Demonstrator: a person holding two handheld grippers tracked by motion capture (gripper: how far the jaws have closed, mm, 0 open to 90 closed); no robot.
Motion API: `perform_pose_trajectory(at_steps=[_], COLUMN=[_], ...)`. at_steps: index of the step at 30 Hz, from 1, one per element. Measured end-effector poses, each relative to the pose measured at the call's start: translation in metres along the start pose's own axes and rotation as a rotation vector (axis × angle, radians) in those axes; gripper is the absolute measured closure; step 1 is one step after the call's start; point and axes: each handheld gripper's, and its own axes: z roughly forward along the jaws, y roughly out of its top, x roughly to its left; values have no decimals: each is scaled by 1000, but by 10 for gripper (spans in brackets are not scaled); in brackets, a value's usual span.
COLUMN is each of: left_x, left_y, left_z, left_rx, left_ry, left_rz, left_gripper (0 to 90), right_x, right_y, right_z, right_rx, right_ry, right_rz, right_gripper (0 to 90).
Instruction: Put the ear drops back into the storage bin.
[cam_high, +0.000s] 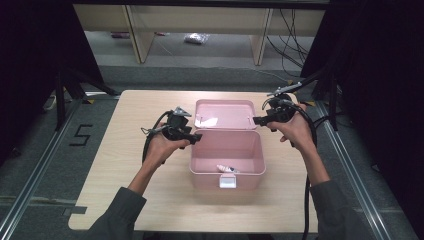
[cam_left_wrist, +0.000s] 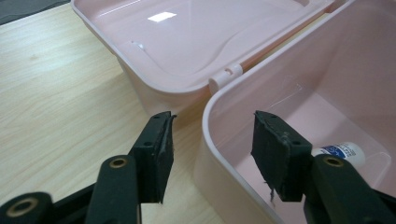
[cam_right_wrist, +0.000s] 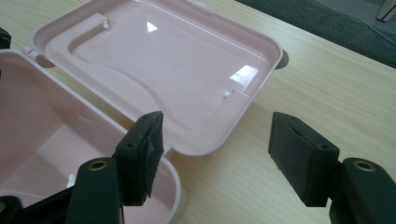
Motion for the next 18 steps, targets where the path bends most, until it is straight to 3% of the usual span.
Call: perform_pose_trajectory(at_steps=[5,12,18], left_x=[1,1,0], left_y=[2,6,6], left_z=[4,11,17], left_rx=[11,44,53], left_ry=[-26,-37,-42], left_rz=[22,86,109], left_gripper=[528,580,623], right_x=[-2,-4,-8], right_y=[2,4,7], right_z=[7,15,23], right_rx=[-11,-5,-15], right_ry=[-6,-1,-12], right_rz=[1,12,34], right_gripper=[364,365,375])
